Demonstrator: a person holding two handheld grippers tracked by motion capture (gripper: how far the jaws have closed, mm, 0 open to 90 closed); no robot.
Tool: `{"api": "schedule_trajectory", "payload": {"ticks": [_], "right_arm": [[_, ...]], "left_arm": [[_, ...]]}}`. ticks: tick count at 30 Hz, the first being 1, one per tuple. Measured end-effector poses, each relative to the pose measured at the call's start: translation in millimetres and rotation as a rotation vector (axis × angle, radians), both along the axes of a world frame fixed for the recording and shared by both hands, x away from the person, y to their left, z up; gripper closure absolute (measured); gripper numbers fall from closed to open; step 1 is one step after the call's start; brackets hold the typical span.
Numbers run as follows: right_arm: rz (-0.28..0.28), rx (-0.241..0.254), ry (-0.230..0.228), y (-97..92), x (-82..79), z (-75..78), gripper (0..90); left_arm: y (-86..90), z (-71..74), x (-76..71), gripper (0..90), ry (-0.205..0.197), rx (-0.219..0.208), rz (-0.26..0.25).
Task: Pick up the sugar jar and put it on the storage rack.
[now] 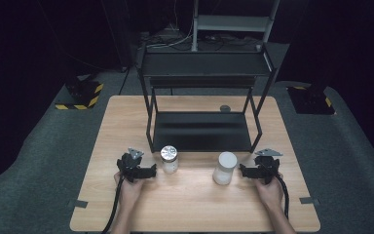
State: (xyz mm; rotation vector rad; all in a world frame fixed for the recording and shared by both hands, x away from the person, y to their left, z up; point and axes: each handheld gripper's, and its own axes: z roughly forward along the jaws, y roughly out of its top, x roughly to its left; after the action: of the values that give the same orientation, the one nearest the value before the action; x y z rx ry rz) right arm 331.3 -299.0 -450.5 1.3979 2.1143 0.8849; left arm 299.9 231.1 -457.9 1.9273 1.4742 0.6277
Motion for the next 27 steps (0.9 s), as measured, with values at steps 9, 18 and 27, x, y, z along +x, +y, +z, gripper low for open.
{"api": "schedule_trajectory", "payload": {"ticks": [9,18,27], "right_arm": [[0.000,0.000,0.000,0.1,0.0,-0.1,0.0],[-0.003,0.001,0.001,0.6,0.3,0.1,0.0],[-0.003,0.000,0.001,0.5,0.3,0.0,0.0]], "left_arm": [[-0.1,0.0,-0.1,0.2,0.000,0.001,0.000],[7.2,-1.1,-4.3,0.1,-0.003,-0.033,-0.075],[6.0,4.3,-17.1,0.1,-0.035,-0.013,-0.148]]}}
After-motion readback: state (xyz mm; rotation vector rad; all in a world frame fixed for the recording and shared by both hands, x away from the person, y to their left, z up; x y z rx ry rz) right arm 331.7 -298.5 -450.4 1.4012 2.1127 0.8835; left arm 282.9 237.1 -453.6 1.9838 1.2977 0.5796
